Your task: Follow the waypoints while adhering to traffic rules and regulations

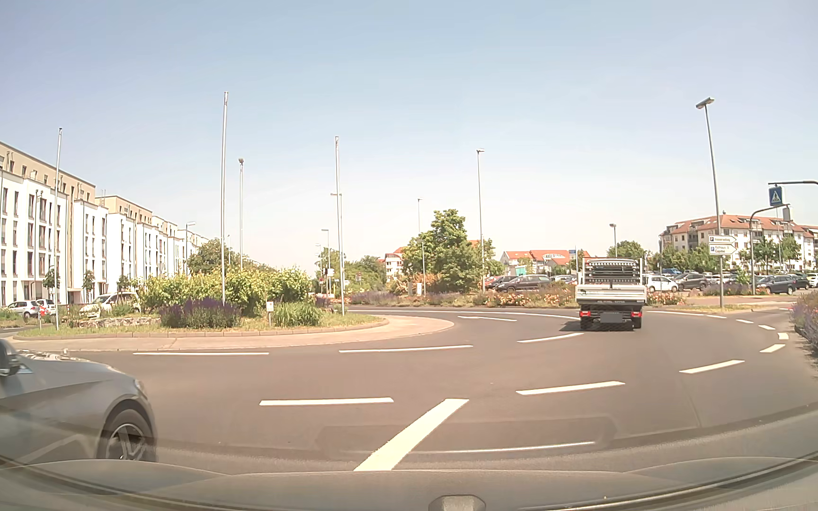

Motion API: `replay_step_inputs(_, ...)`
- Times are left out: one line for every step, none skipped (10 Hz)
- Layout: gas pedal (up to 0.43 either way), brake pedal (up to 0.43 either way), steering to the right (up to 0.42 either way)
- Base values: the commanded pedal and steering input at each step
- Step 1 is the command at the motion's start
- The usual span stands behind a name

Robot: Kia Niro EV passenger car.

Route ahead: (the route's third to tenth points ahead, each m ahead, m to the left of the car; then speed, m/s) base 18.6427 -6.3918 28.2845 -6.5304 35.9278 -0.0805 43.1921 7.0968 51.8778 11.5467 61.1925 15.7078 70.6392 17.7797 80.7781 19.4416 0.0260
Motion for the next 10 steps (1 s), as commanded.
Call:
replay_step_inputs(0.0,0.171,0.102)
replay_step_inputs(0.0,0.171,0.102)
replay_step_inputs(0.0,0.171,0.102)
replay_step_inputs(0.0,0.171,0.102)
replay_step_inputs(0.0,0.171,0.102)
replay_step_inputs(0.0,0.171,0.102)
replay_step_inputs(0.0,0.171,0.102)
replay_step_inputs(0.0,0.171,0.102)
replay_step_inputs(0.0,0.171,0.103)
replay_step_inputs(0.0,0.146,0.102)
